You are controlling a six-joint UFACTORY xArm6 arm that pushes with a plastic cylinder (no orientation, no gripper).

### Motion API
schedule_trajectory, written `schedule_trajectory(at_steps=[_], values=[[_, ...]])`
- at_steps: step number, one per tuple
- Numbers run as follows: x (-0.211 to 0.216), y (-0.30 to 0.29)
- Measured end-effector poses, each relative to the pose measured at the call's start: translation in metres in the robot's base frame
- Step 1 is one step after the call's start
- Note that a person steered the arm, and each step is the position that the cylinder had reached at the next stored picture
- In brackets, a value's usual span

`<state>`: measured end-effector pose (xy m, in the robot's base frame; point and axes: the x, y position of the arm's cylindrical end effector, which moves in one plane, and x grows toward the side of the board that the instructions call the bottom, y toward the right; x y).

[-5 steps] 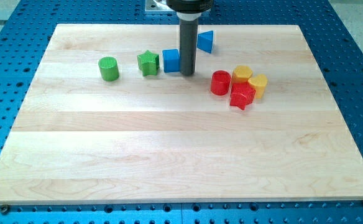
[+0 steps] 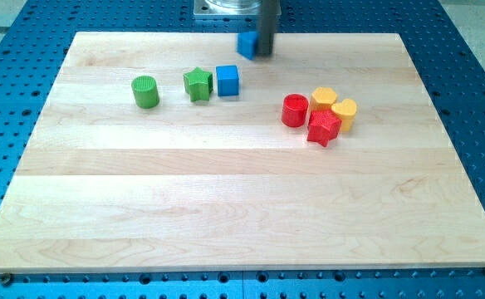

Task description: Push the blue triangle in between the green star and blue cube

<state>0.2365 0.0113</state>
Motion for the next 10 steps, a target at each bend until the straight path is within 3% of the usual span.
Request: schedule_trajectory(at_steps=[2, 3, 4, 5, 6, 7, 9, 10], values=[[-0.032, -0.048], [-0.018, -0.085], [0.019, -0.072], [-0.016, -0.083], [-0.015, -0.139], [0.023, -0.112], [0.007, -0.235], [0.02, -0.277]])
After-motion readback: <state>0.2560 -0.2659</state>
